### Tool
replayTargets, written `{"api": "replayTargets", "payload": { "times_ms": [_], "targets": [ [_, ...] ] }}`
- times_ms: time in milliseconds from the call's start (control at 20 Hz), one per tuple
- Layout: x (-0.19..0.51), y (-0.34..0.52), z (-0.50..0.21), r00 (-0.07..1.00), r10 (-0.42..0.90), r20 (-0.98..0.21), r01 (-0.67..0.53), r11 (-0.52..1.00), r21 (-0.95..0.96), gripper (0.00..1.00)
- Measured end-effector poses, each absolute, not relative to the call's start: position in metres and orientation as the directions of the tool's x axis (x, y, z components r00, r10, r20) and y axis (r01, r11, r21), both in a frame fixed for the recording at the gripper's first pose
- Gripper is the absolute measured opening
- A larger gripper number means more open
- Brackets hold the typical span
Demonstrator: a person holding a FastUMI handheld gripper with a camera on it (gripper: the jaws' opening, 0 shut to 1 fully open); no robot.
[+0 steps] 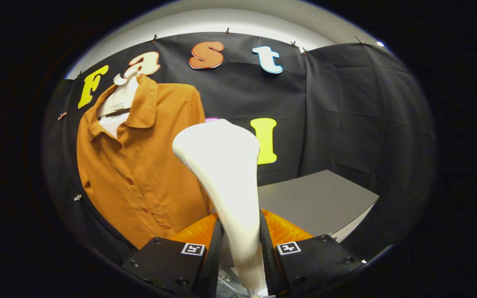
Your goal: Iron the clothes twice with a garment steamer, once on the left side and once on the right side.
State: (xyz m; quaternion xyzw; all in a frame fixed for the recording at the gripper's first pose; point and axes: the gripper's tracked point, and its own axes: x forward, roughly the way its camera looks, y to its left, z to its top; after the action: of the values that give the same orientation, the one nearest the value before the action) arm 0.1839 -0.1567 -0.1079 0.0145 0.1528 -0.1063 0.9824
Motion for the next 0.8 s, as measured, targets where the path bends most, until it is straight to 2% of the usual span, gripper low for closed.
{"api": "replayTargets", "payload": {
  "times_ms": [300, 800],
  "targets": [
    [0.177, -0.096, -0.098, 0.952, -0.156, -0.261, 0.164, 0.987, 0.006, 0.48],
    [0.194, -0.047, -0.110, 0.951, -0.121, -0.284, 0.135, 0.990, 0.028, 0.48]
  ]
}}
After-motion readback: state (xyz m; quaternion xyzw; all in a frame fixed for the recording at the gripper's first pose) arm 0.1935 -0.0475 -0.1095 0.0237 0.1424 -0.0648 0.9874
